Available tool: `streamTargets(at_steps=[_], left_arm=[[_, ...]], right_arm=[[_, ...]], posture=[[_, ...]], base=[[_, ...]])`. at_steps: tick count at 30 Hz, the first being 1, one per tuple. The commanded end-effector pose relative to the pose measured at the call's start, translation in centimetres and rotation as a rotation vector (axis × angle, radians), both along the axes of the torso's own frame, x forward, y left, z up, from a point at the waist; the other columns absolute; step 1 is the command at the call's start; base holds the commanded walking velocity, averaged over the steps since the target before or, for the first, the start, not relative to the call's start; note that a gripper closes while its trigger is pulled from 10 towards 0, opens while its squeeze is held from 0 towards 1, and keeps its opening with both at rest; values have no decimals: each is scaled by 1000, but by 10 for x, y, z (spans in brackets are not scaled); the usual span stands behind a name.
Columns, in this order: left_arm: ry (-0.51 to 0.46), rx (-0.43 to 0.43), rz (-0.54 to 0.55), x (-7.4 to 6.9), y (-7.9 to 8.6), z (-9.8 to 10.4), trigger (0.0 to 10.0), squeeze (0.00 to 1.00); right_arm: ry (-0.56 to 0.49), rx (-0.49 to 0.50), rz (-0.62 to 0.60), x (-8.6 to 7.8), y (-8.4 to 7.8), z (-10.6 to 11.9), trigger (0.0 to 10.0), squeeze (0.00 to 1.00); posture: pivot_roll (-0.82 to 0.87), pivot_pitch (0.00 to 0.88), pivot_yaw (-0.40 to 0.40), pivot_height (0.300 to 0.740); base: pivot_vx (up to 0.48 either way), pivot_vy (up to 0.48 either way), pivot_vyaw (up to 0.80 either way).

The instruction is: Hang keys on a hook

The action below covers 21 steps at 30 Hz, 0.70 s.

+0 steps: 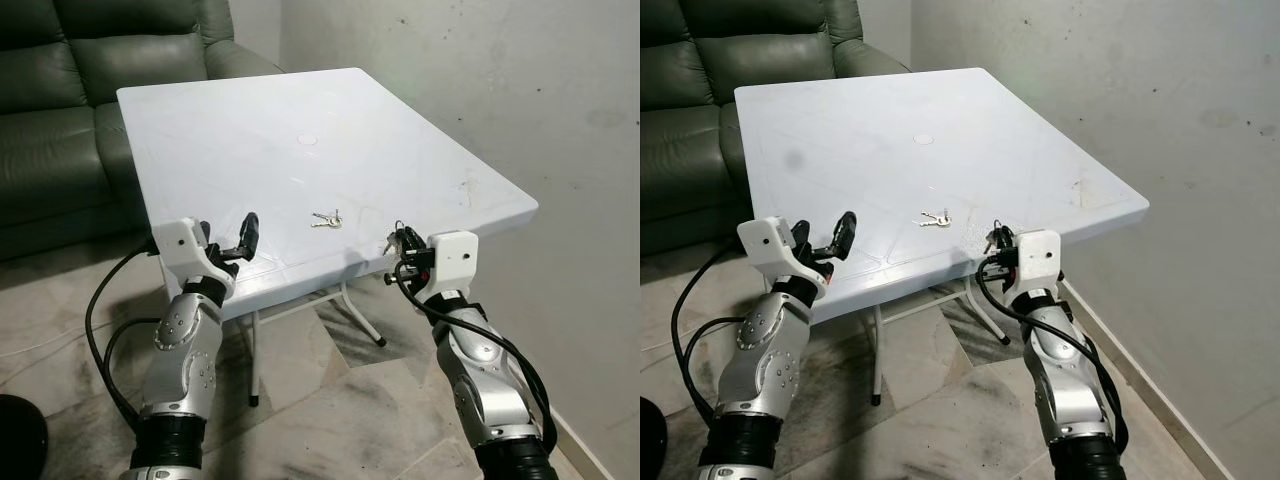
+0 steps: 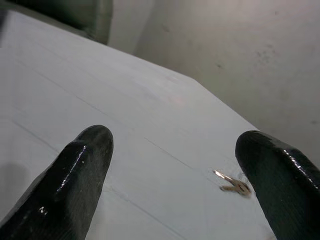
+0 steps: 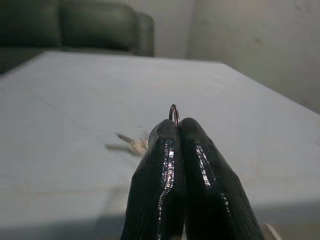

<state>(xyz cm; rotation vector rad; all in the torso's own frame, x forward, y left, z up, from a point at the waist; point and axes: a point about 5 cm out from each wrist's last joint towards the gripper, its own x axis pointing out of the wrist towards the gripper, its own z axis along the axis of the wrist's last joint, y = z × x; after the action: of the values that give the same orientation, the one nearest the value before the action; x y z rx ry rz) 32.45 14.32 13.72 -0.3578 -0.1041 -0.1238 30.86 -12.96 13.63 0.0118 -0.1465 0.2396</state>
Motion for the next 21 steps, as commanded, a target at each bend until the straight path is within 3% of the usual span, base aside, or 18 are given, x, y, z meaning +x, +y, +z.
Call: streamTargets(at_steps=[1,6,21], left_arm=[[-6,4,-15,2,-4,2,10000,0],[-7,0,-13,1,-3,2,10000,0],[-10,-9,4,0,3,3,10000,0]], right_arm=[[-39,-4,-4,-2,-4,7,10000,0],[-5,-18,-20,-1,-7,2,10000,0],[5,-11,-12,0,-2,2,10000,0]], posture=[[-11,2,-63,732],[-7,4,-65,732],[7,19,-70,732]], base=[[0,0,0],[0,0,0],[0,0,-770]])
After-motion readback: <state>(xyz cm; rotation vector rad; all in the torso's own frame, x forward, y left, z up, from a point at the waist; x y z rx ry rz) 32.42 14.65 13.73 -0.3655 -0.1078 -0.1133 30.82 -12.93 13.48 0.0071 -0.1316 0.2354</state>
